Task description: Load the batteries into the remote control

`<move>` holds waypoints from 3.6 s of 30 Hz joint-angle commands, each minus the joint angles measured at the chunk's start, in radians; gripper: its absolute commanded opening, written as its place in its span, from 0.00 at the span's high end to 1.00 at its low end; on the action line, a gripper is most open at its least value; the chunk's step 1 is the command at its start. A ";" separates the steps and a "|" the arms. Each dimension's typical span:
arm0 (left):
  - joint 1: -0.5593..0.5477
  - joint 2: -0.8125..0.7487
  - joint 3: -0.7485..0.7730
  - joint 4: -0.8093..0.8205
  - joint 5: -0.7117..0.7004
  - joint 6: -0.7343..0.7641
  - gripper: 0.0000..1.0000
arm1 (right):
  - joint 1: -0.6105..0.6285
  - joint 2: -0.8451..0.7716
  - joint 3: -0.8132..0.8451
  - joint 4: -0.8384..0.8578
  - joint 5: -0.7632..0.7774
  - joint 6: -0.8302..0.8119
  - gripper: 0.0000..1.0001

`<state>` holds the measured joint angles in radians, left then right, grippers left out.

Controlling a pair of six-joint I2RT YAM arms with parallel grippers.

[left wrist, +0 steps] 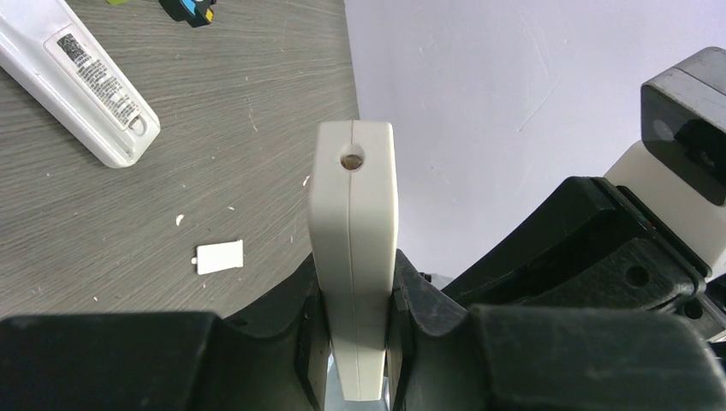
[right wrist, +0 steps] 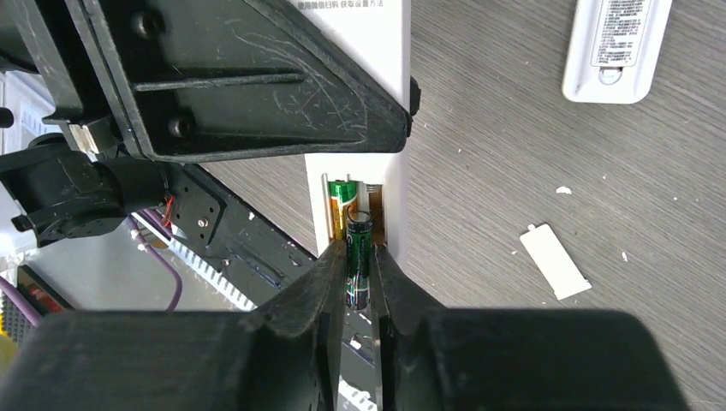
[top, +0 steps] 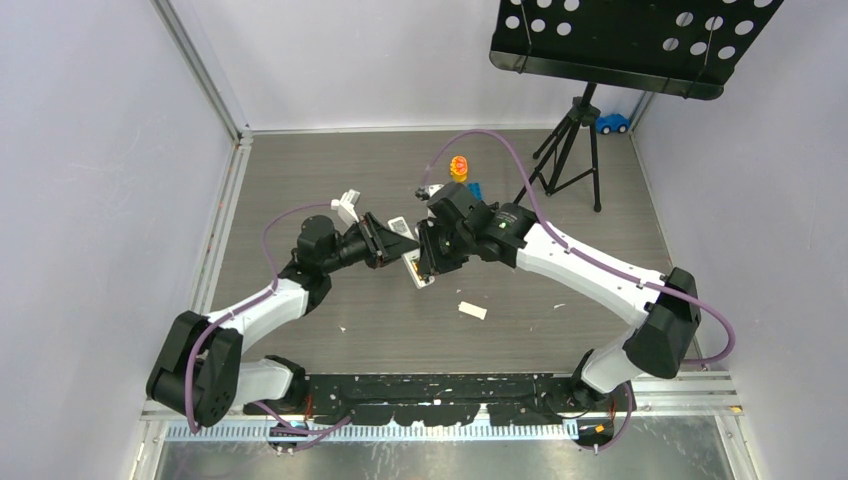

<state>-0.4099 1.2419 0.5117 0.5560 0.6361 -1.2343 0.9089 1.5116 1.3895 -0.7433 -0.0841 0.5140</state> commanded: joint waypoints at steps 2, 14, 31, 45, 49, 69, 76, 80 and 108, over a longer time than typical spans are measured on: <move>0.002 -0.009 0.019 0.022 0.024 -0.031 1.00 | 0.005 0.004 0.047 -0.027 0.079 -0.015 0.76; 0.003 0.002 0.022 -0.012 0.020 -0.031 1.00 | 0.005 -0.025 0.048 -0.024 0.150 0.007 0.72; 0.019 -0.023 -0.012 0.080 -0.023 -0.261 1.00 | 0.005 -0.405 -0.399 0.538 0.346 0.301 0.25; 0.019 -0.101 -0.049 0.150 -0.107 -0.563 1.00 | 0.005 -0.559 -0.745 1.121 0.326 0.690 0.21; 0.019 -0.083 -0.047 0.184 -0.102 -0.567 1.00 | 0.005 -0.516 -0.756 1.190 0.278 0.731 0.21; 0.019 -0.038 0.029 0.262 -0.088 -0.581 1.00 | 0.005 -0.475 -0.745 1.188 0.247 0.834 0.29; 0.019 -0.027 0.036 0.288 -0.088 -0.594 1.00 | 0.005 -0.462 -0.739 1.182 0.277 0.859 0.50; 0.019 -0.028 0.033 0.289 -0.085 -0.601 1.00 | 0.005 -0.440 -0.723 1.173 0.273 0.860 0.56; 0.022 -0.169 0.078 0.127 -0.012 -0.044 1.00 | -0.015 -0.374 -0.668 0.781 0.286 0.608 0.55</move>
<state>-0.3801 1.1721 0.5224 0.6769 0.5529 -1.4986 0.9142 1.1202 0.7151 0.1864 0.1768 1.2430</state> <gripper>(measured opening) 0.254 0.395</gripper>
